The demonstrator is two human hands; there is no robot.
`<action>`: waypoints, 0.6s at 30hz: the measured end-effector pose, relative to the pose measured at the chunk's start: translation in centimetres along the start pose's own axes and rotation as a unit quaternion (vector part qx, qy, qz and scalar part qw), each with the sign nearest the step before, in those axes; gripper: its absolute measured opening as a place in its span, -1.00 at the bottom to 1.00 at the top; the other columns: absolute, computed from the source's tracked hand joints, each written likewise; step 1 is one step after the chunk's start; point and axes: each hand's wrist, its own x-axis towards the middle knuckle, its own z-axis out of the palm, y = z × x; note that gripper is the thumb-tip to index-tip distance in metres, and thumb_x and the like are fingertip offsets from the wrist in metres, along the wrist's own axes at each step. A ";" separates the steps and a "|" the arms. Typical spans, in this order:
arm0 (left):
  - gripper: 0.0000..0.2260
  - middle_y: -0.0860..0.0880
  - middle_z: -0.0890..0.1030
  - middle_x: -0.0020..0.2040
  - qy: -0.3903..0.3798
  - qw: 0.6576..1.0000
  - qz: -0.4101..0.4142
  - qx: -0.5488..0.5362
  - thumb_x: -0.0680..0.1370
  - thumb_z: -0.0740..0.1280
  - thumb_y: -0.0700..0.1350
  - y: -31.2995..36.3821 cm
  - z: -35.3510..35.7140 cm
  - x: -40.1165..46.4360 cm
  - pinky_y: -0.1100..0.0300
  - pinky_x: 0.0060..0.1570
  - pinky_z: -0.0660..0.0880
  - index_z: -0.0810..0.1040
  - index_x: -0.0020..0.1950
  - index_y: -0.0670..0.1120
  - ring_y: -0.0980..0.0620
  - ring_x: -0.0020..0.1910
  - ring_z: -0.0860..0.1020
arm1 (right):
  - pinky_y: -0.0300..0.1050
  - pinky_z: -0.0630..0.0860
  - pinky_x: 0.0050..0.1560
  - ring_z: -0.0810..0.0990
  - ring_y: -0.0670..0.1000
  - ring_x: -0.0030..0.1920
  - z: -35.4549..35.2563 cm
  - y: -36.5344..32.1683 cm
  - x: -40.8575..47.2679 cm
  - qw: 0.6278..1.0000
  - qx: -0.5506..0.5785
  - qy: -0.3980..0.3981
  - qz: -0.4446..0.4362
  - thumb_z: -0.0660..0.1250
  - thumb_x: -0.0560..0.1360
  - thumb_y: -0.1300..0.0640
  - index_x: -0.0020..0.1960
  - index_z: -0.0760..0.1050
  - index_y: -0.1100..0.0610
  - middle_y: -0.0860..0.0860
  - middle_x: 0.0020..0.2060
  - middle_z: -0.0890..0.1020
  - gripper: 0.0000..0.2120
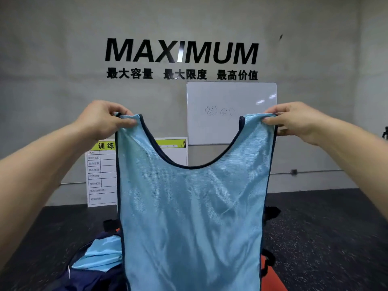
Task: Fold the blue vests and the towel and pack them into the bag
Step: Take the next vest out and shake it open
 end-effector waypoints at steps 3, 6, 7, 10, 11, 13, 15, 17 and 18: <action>-0.88 -0.06 0.57 -0.19 -0.006 0.999 0.034 0.009 0.48 0.54 -0.12 0.6 0.0 -0.6 0.24 -0.25 0.38 0.66 -0.07 -0.12 0.01 -0.21 0.45 | -0.19 0.52 0.00 0.56 -0.07 -0.06 -0.9 0.3 -0.8 0.999 -0.030 0.005 -0.010 0.46 0.55 0.22 0.05 0.65 0.16 -0.01 -0.11 0.63 -0.91; -0.86 -0.08 0.65 -0.15 -0.043 0.998 0.042 0.008 0.54 0.49 -0.12 0.4 0.4 -1.2 0.16 -0.20 0.39 0.57 -0.05 -0.12 -0.01 -0.20 0.49 | -0.17 0.54 0.06 0.59 -0.05 -0.05 -1.3 0.6 -1.4 0.998 -0.056 0.005 -0.038 0.45 0.55 0.23 0.02 0.66 0.15 0.08 -0.06 0.67 -0.94; -0.85 -0.09 0.67 -0.13 -0.055 0.997 0.046 0.010 0.55 0.48 -0.12 0.3 0.6 -1.4 0.14 -0.18 0.38 0.52 -0.04 -0.12 -0.02 -0.21 0.48 | -0.15 0.56 0.05 0.62 -0.03 -0.08 -1.3 0.8 -1.4 0.997 -0.059 -0.001 -0.042 0.44 0.56 0.23 0.02 0.65 0.15 0.12 -0.04 0.70 -0.95; -0.83 -0.06 0.66 -0.11 -0.091 0.993 0.064 0.033 0.58 0.43 -0.16 -0.2 1.2 -2.0 0.17 -0.22 0.37 0.45 -0.07 -0.12 0.02 -0.23 0.49 | -0.03 0.53 -0.04 0.62 0.05 -0.15 -1.1 1.8 -1.5 0.996 -0.075 -0.026 -0.044 0.43 0.59 0.14 0.00 0.54 0.03 0.21 -0.04 0.71 -0.93; -0.84 -0.03 0.65 -0.11 -0.110 0.991 0.068 0.037 0.59 0.42 -0.18 -0.4 1.4 -2.0 0.21 -0.22 0.40 0.45 -0.08 -0.12 0.06 -0.23 0.52 | 0.04 0.48 -0.05 0.58 0.10 -0.14 -1.0 2.2 -1.4 0.994 -0.089 -0.037 -0.048 0.41 0.60 0.13 -0.01 0.50 0.01 0.24 -0.04 0.69 -0.91; -0.87 -0.02 0.66 -0.12 -0.160 0.983 0.075 0.043 0.59 0.41 -0.21 -1.3 1.8 -1.8 0.23 -0.13 0.42 0.50 -0.11 -0.10 0.08 -0.20 0.54 | 0.05 0.43 -0.02 0.53 0.13 -0.08 -0.7 3.1 -1.3 0.987 -0.123 -0.075 -0.065 0.33 0.63 0.20 -0.06 0.49 0.06 0.21 -0.07 0.65 -0.89; -0.89 -0.04 0.69 -0.09 -0.198 0.974 0.078 0.072 0.60 0.41 -0.20 -2.4 2.4 -1.4 0.14 -0.04 0.42 0.62 -0.11 -0.03 0.05 -0.14 0.55 | 0.01 0.45 0.11 0.57 0.08 0.05 -0.2 4.2 -1.1 0.978 -0.173 -0.099 -0.064 0.26 0.65 0.28 -0.16 0.58 0.08 0.06 -0.03 0.67 -0.74; -0.82 -0.04 0.70 -0.08 -0.214 0.966 0.073 0.122 0.61 0.39 -0.16 -3.9 3.5 -0.9 0.13 -0.03 0.43 0.71 -0.11 0.06 0.05 -0.12 0.55 | -0.03 0.48 0.24 0.59 0.01 0.13 0.8 5.1 -0.8 0.970 -0.210 -0.114 -0.053 0.26 0.66 0.26 -0.18 0.70 0.00 -0.05 0.00 0.69 -0.65; -0.80 0.00 0.71 -0.10 -0.215 0.965 0.068 0.135 0.61 0.38 -0.16 -4.6 4.1 -0.7 0.18 -0.05 0.45 0.73 -0.12 0.08 0.09 -0.14 0.56 | -0.08 0.51 0.22 0.61 -0.04 0.11 1.3 5.5 -0.6 0.966 -0.219 -0.123 -0.054 0.27 0.66 0.23 -0.15 0.73 -0.04 -0.10 0.02 0.69 -0.65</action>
